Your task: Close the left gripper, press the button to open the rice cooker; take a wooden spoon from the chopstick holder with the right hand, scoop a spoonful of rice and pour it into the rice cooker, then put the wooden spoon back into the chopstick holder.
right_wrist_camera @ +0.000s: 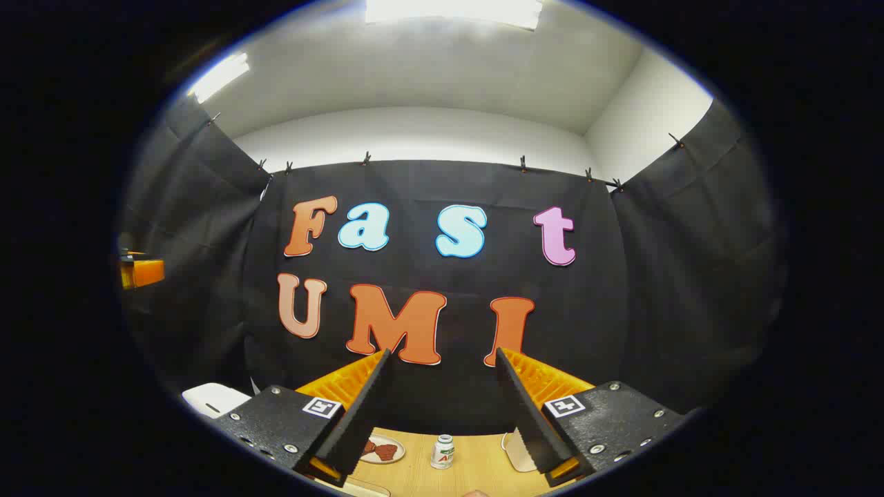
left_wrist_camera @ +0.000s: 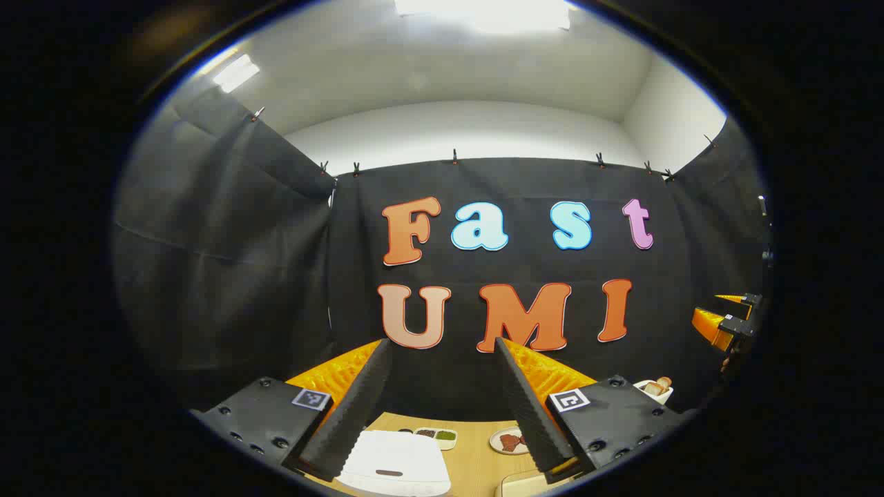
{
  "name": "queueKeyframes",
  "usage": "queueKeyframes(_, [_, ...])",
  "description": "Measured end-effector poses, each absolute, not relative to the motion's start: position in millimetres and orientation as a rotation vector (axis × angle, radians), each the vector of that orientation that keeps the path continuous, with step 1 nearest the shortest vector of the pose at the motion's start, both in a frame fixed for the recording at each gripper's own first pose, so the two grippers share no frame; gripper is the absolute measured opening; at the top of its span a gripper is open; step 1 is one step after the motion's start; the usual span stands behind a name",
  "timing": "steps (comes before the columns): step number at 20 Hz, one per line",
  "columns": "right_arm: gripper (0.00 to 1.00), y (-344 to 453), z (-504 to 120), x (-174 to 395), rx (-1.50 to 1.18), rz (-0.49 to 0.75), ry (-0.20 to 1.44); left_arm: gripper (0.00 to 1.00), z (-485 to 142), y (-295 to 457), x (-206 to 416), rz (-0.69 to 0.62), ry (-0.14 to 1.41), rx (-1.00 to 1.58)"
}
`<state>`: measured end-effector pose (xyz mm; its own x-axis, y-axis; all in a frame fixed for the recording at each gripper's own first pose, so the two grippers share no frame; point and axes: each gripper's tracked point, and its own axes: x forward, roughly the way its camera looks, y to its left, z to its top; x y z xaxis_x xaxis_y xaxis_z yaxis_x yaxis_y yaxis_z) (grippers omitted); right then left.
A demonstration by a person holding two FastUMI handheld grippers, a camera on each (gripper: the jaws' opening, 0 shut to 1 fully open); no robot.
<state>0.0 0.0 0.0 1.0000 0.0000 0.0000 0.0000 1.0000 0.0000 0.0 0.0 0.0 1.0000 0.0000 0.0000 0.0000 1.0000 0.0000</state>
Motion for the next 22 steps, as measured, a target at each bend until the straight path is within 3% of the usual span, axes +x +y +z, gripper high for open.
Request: queueKeyframes(22, [0.93,-40,-26,1,-0.013,-0.018,0.048,1.0,10,15,9,0.107,-0.024,0.072])
